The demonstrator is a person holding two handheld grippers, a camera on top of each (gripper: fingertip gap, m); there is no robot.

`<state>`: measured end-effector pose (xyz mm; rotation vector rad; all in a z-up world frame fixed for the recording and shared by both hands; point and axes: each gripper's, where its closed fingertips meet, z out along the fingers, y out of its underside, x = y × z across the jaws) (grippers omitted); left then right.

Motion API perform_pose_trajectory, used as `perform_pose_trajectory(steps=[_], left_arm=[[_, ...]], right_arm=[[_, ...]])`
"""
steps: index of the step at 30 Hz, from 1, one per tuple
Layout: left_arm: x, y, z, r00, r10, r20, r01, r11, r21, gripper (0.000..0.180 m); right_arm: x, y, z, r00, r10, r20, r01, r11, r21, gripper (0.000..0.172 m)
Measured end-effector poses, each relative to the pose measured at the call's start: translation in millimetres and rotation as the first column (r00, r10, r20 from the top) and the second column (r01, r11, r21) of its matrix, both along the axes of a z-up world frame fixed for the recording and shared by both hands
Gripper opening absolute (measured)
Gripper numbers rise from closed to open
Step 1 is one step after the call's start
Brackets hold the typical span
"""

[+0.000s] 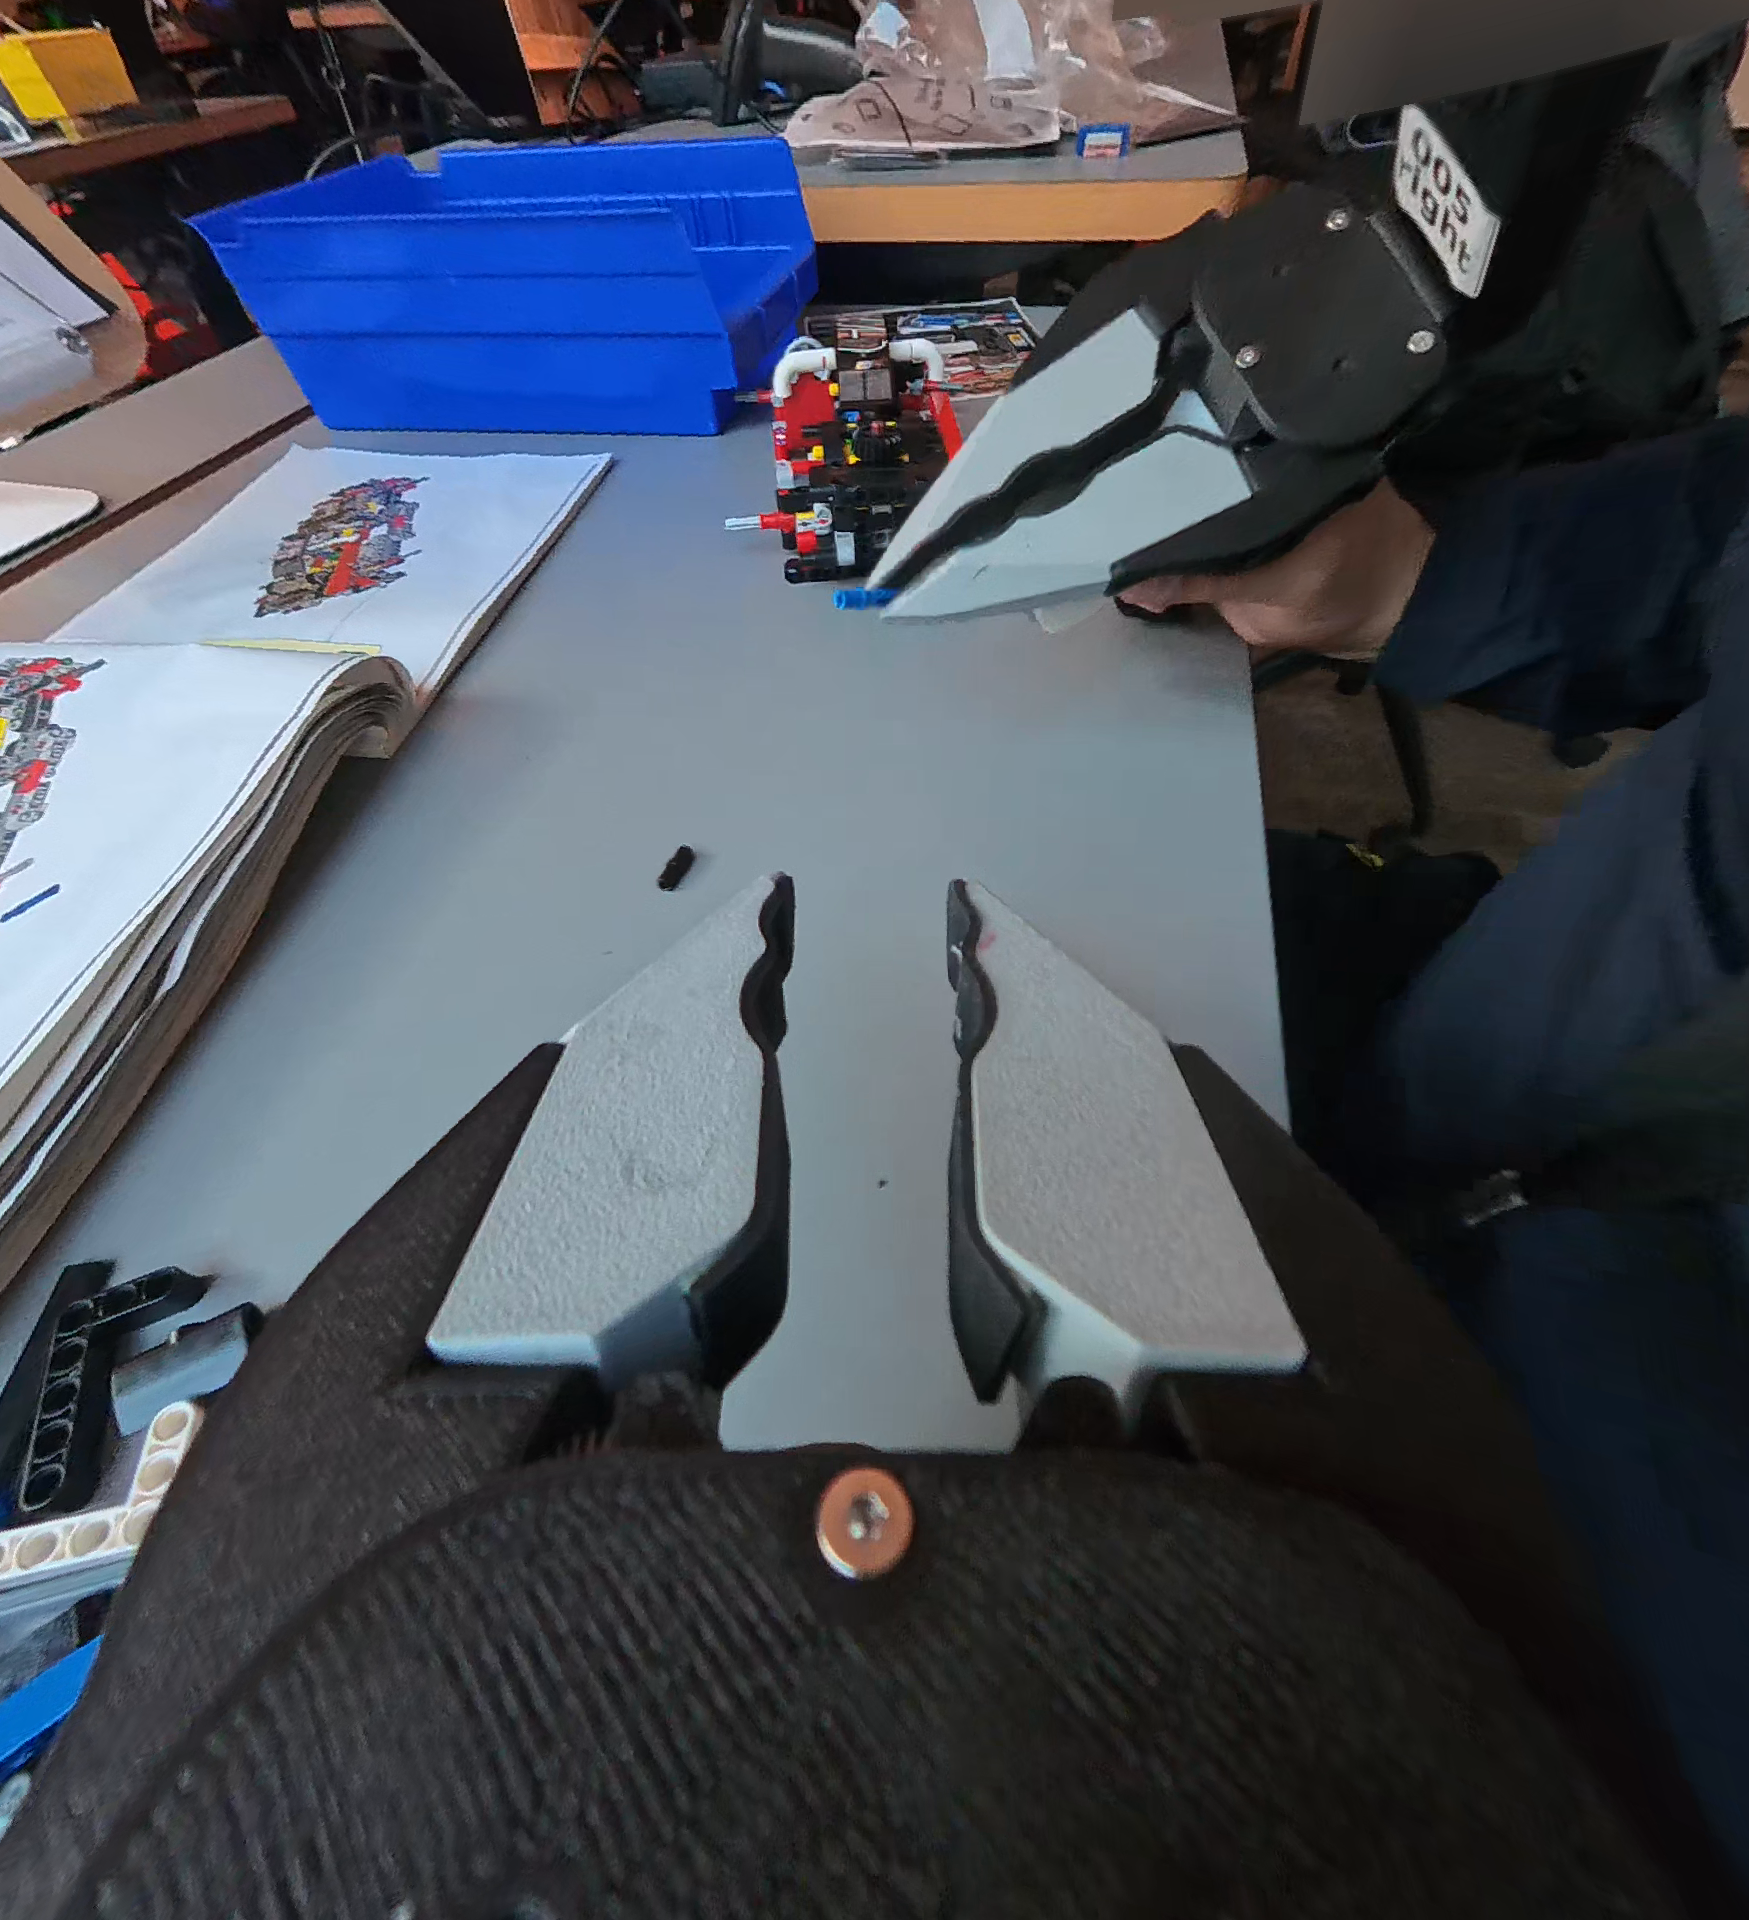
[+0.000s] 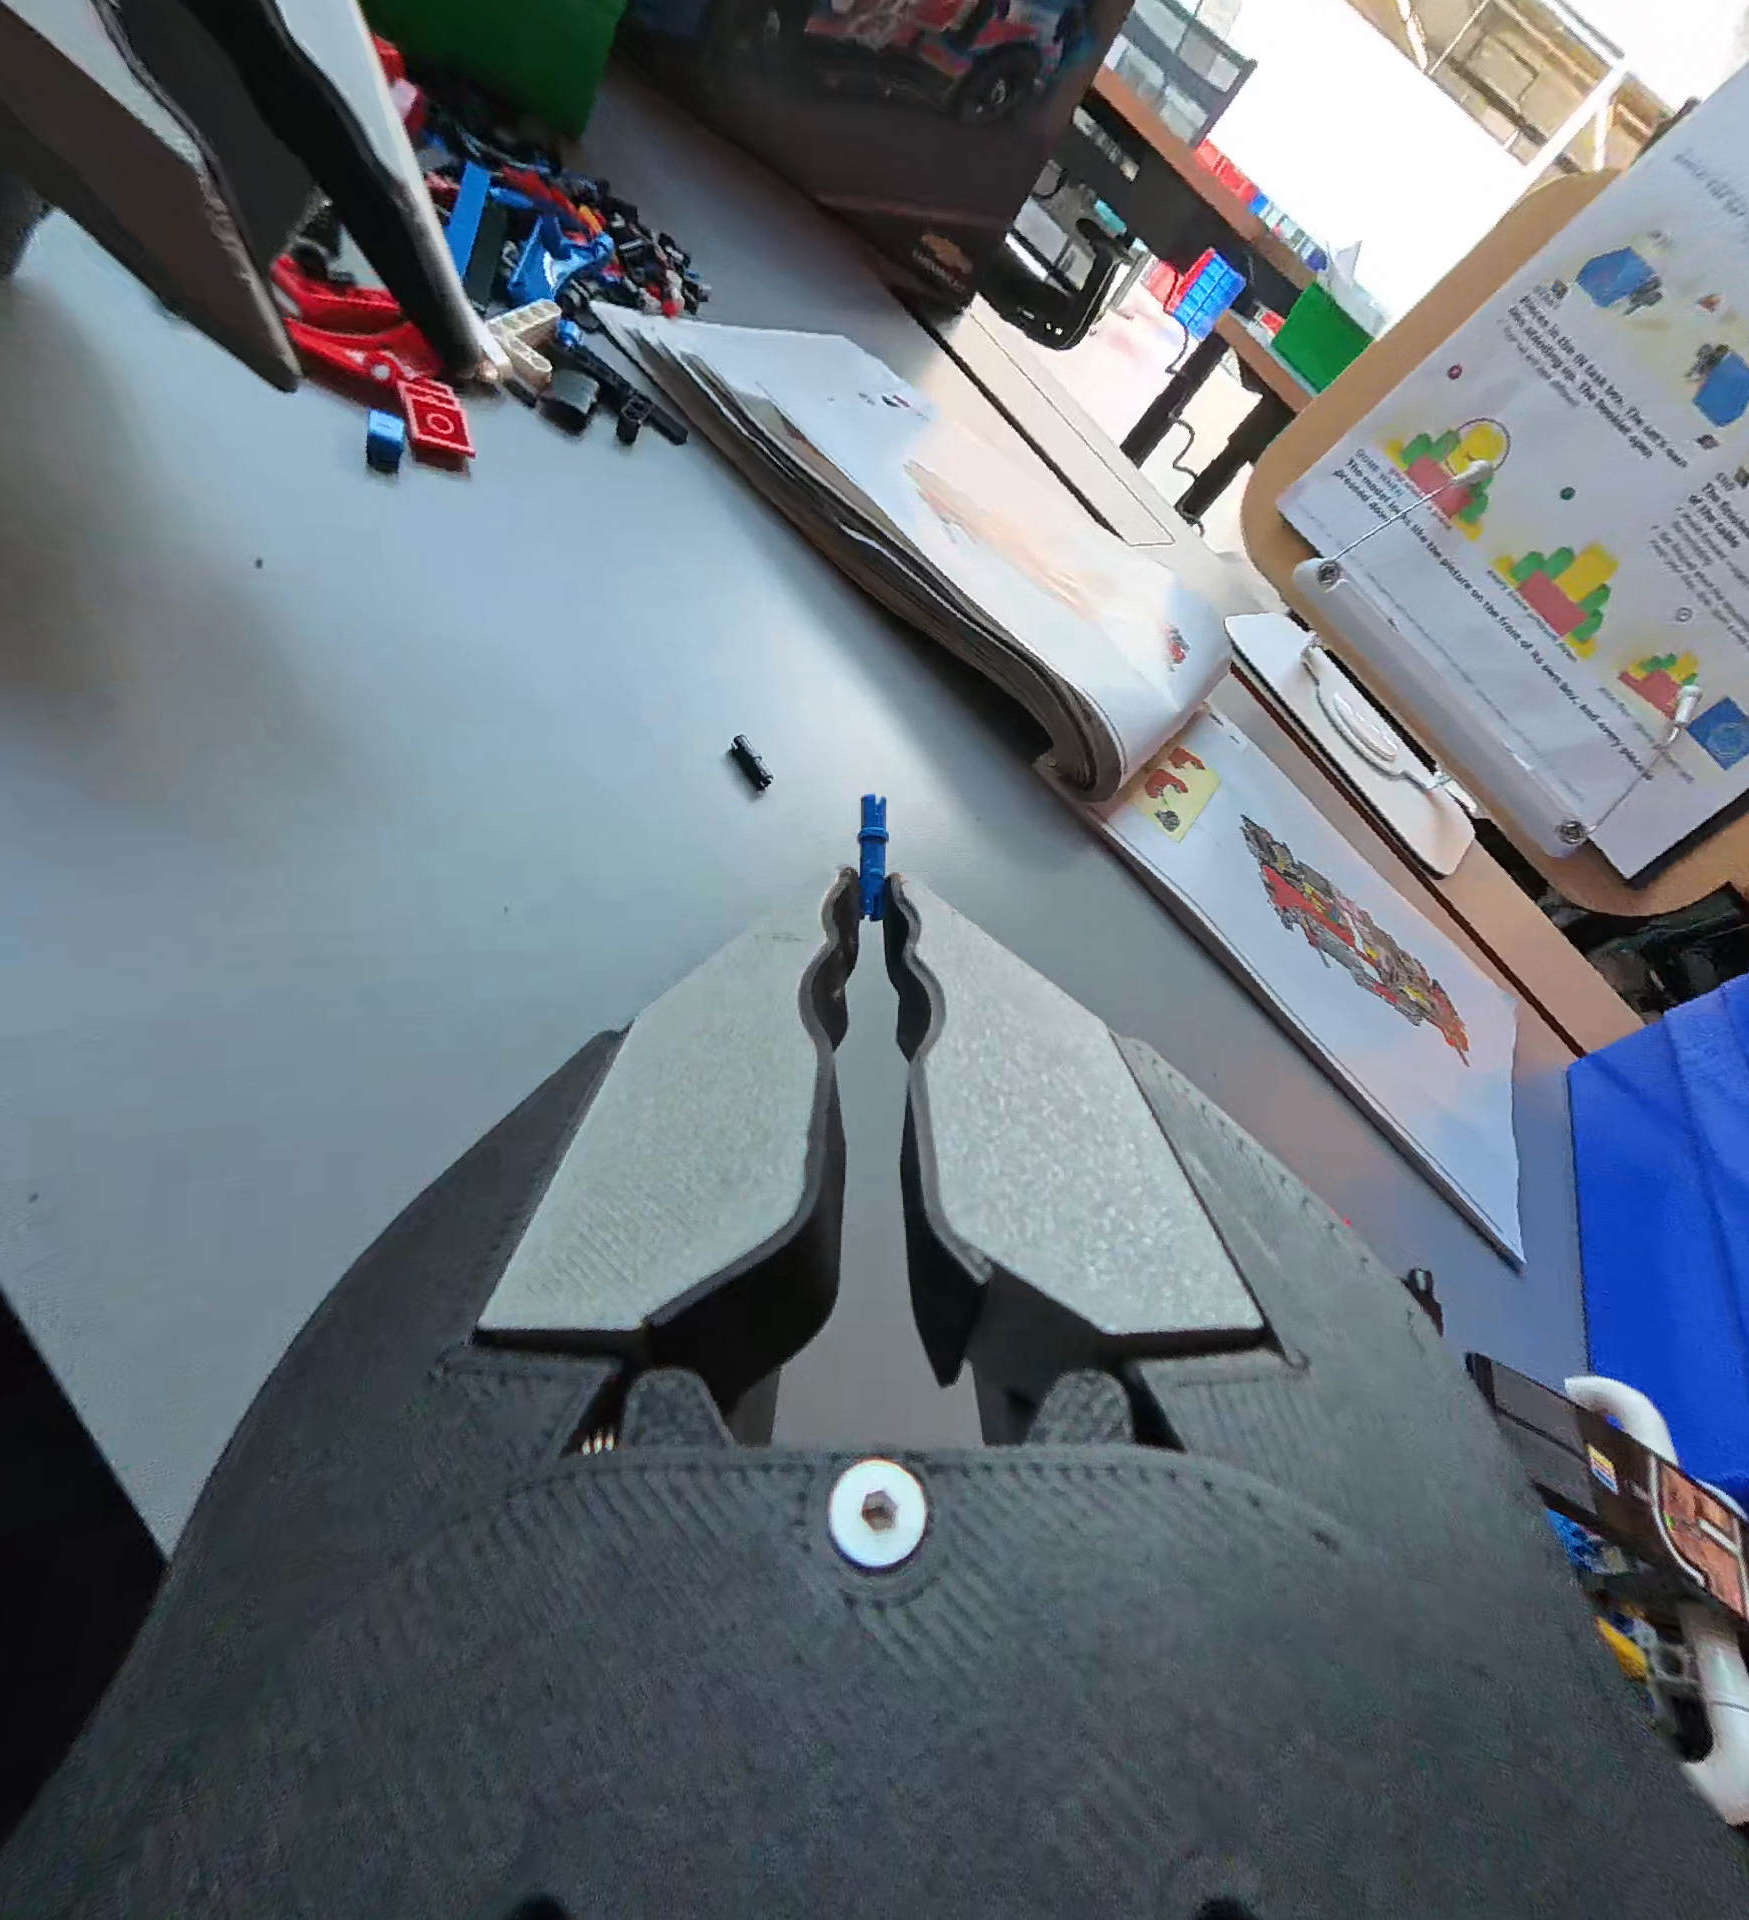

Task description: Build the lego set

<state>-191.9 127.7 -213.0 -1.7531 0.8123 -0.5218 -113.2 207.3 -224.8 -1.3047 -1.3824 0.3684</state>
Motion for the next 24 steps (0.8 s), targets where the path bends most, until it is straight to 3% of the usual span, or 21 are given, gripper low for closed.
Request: perform_pose_trajectory(steps=[12, 24], left_arm=[[-20, 11, 17, 0.973, 0.01, 0.231, 0.008, 0.997, -0.076, 0.029], [-14, 7, 13, 0.988, 0.001, 0.153, 0.004, 0.999, -0.038, 0.029]], right_arm=[[-3, 5, -17, 0.993, -0.035, 0.11, 0.031, 0.999, 0.033, 0.002], [-4, 3, -22, 0.987, -0.045, 0.157, 0.028, 0.993, 0.112, 0.002]])
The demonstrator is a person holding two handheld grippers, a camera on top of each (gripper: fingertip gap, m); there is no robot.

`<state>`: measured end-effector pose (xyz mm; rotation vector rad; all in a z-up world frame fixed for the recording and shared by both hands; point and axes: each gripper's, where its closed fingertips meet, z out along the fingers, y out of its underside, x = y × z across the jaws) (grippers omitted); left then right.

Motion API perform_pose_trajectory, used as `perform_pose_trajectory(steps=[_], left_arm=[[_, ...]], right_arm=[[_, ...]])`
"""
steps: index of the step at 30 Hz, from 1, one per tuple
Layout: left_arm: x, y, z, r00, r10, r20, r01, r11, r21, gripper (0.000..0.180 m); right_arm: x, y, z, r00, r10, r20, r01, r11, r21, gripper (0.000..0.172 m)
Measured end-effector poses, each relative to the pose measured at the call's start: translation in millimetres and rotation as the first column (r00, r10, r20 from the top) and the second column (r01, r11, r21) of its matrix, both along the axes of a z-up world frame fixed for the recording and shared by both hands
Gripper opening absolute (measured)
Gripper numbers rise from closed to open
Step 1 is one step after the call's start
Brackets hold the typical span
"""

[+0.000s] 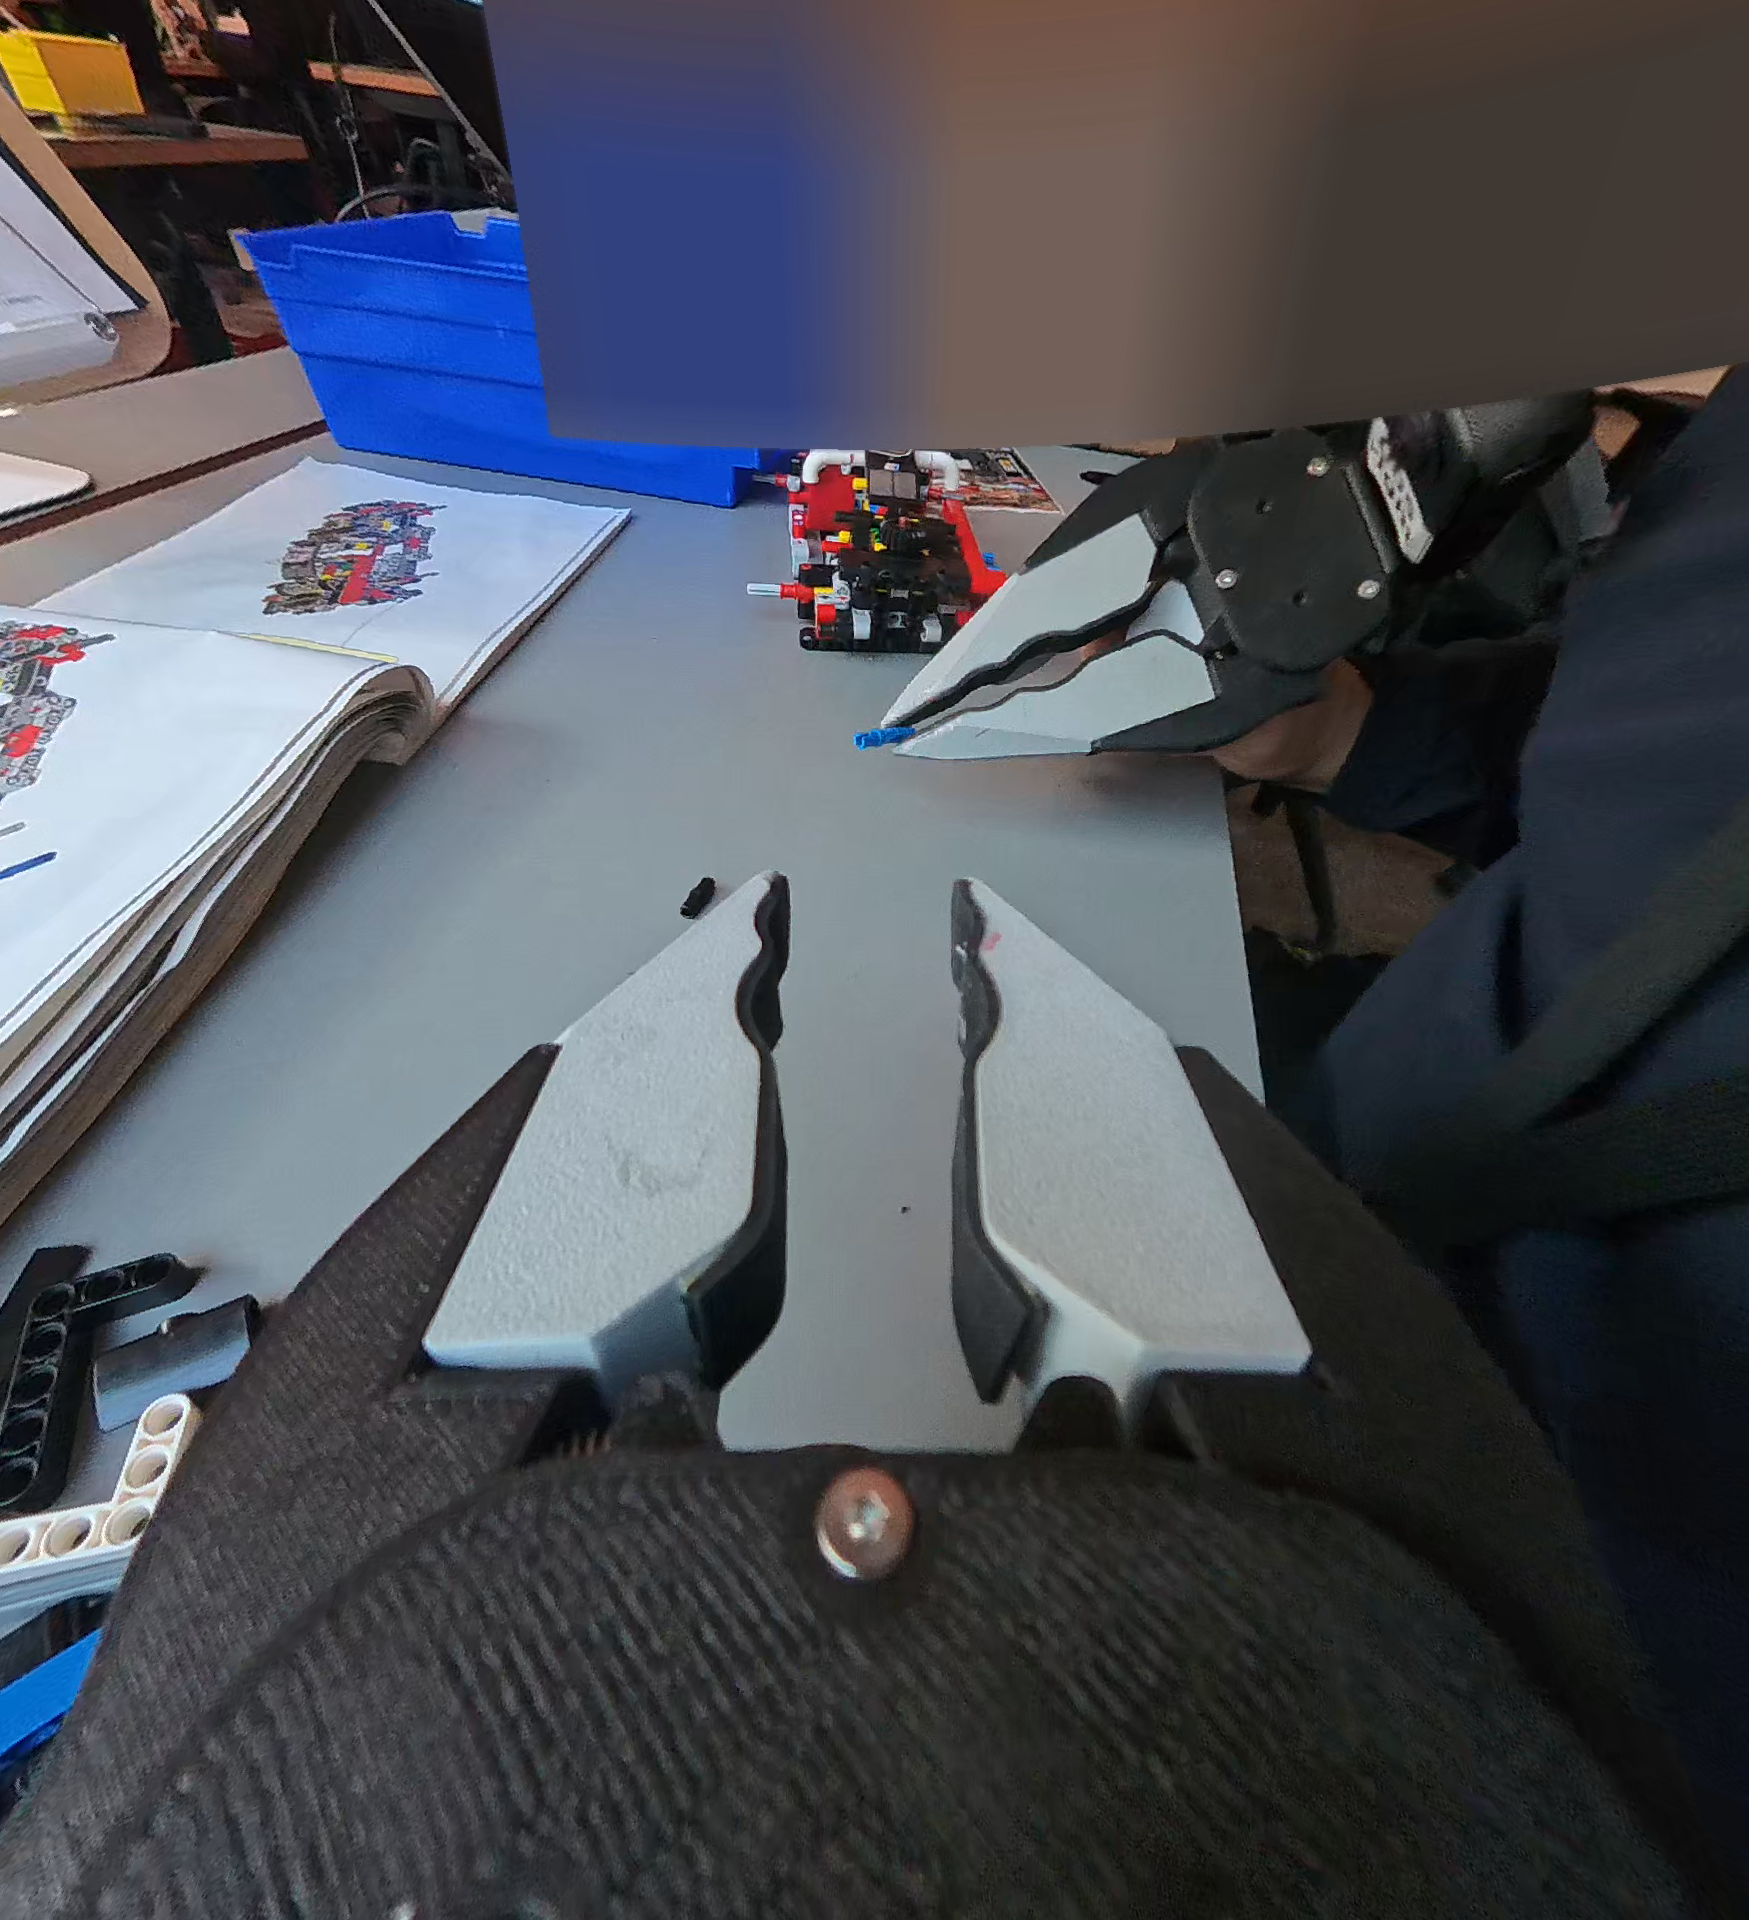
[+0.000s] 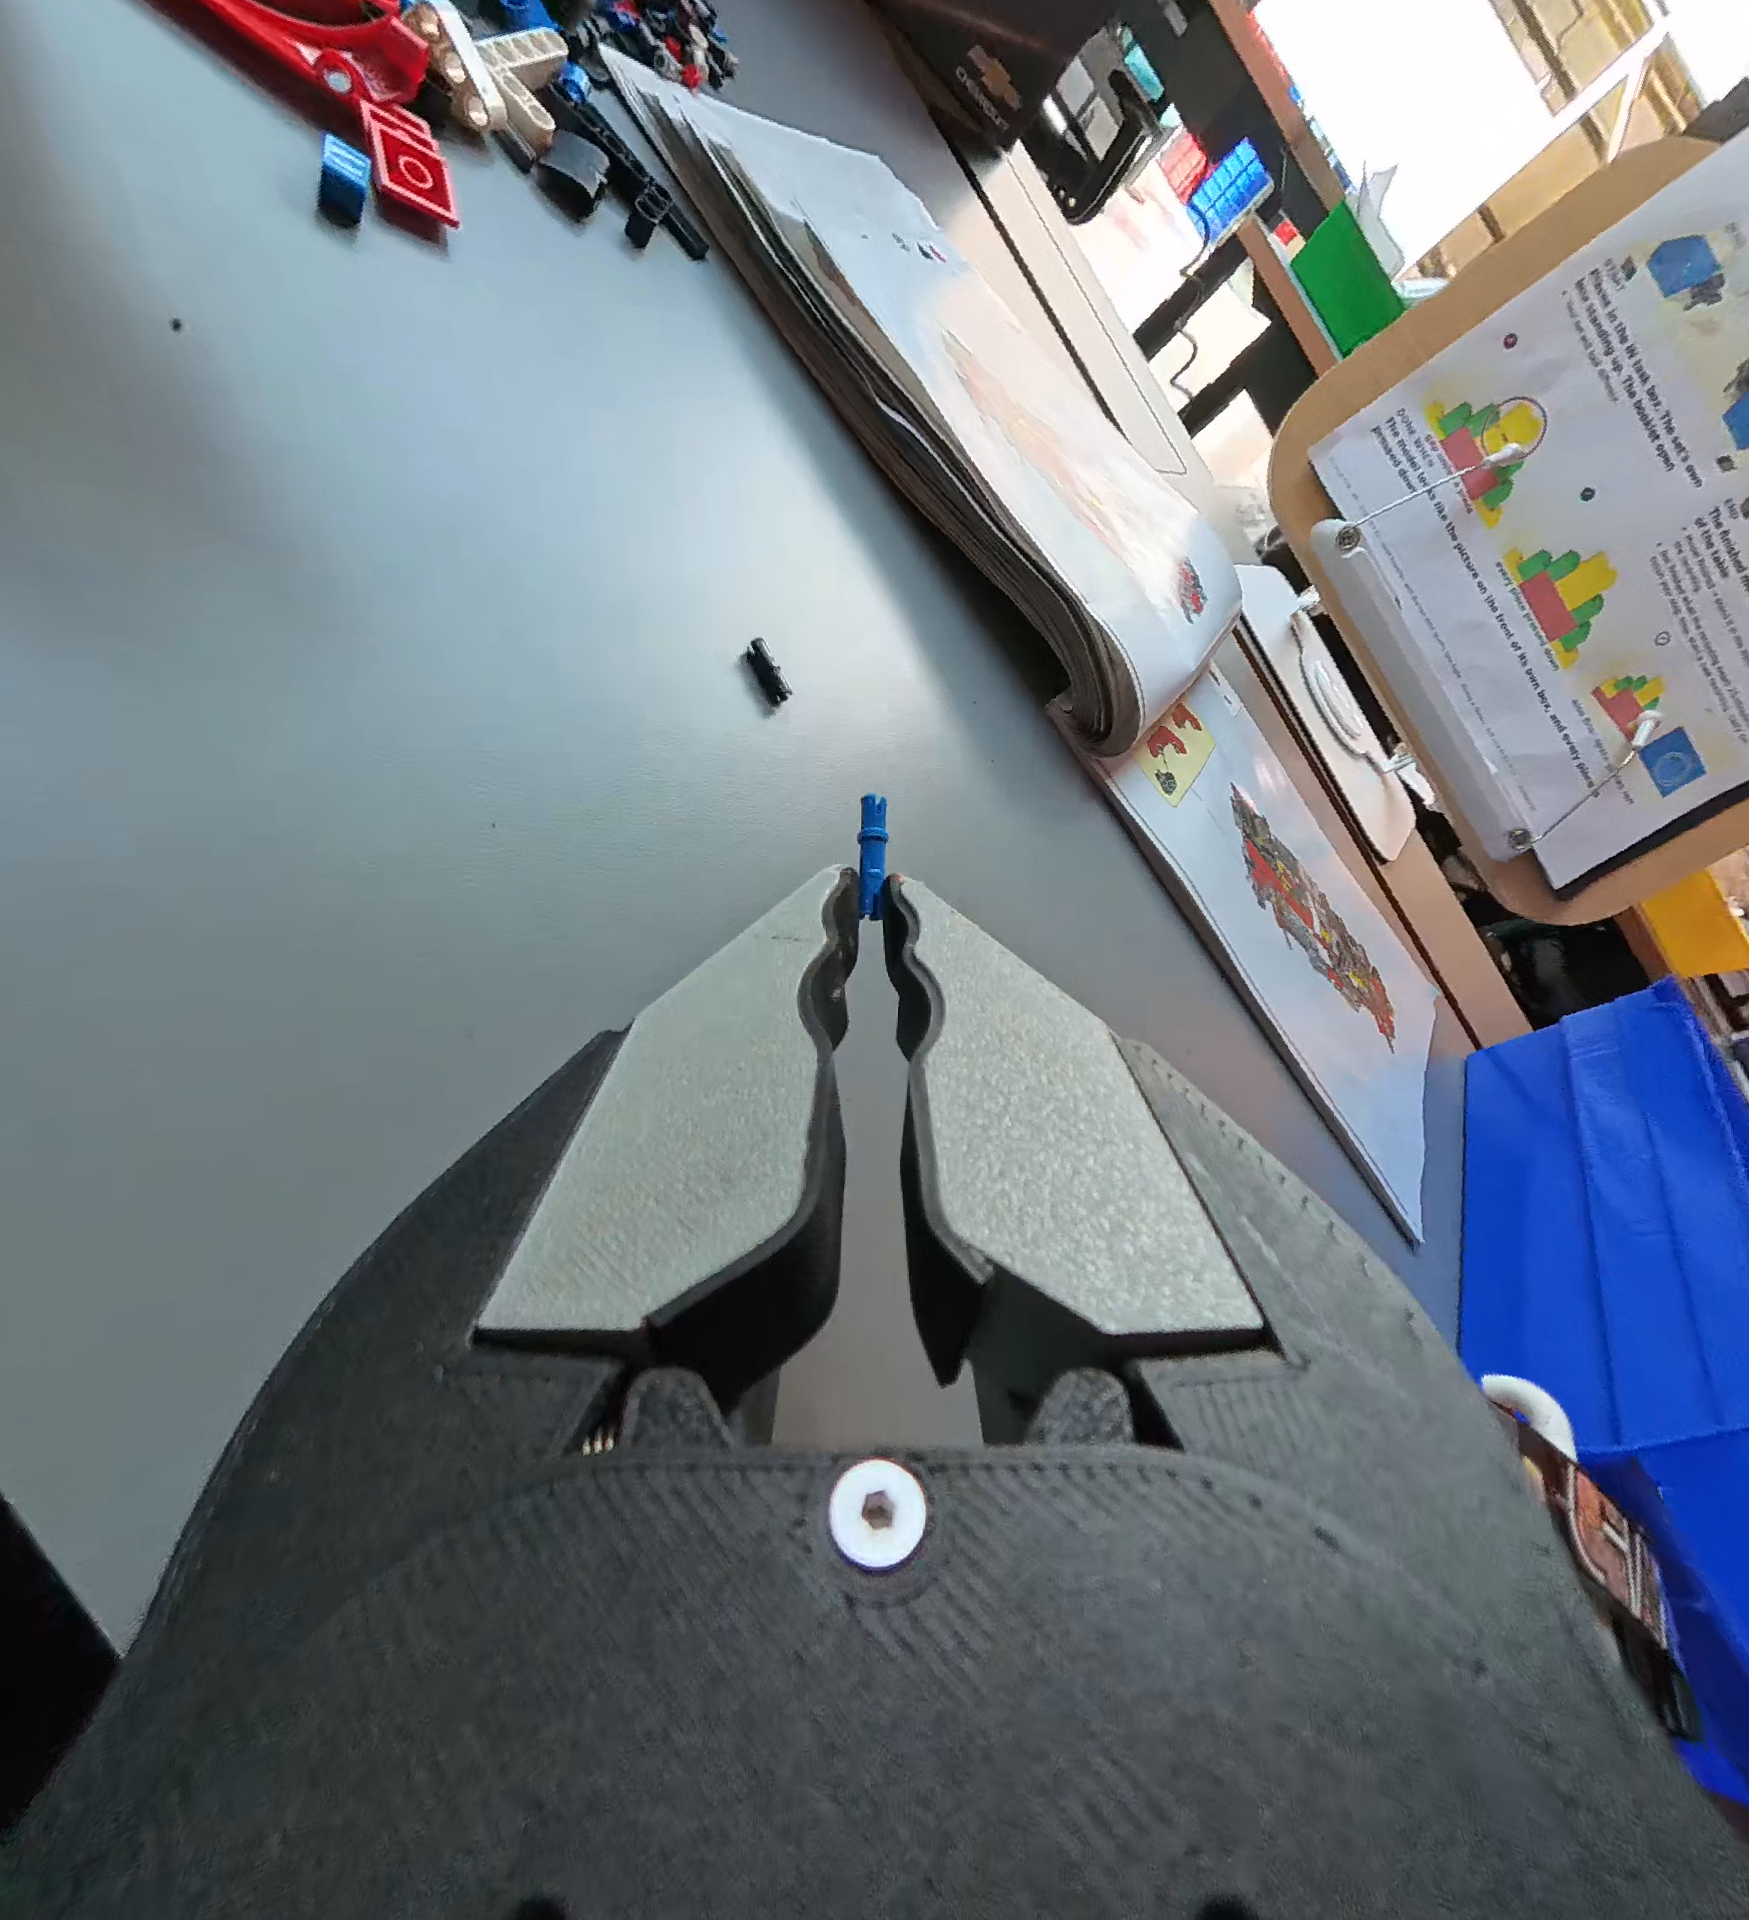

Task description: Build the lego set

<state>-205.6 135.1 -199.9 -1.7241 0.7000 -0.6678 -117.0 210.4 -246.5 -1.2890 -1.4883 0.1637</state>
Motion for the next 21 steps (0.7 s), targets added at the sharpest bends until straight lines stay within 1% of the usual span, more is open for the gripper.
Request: perform_pose_trajectory(steps=[7, 16, 21], left_arm=[[2, -3, -3, 0.999, 0.011, -0.042, -0.01, 1.0, 0.012, 0.029], [5, -6, -9, 0.995, 0.018, -0.102, -0.016, 1.0, 0.023, 0.028], [6, -7, -9, 0.995, 0.006, -0.096, -0.005, 1.0, 0.011, 0.028]], right_arm=[[-2, -6, -1, 0.999, 0.032, 0.016, -0.033, 0.999, 0.038, 0.002], [-6, -11, -17, 0.99, 0.05, 0.131, -0.062, 0.995, 0.084, 0.002], [-6, -10, -22, 0.987, 0.045, 0.154, -0.057, 0.996, 0.074, 0.002]])
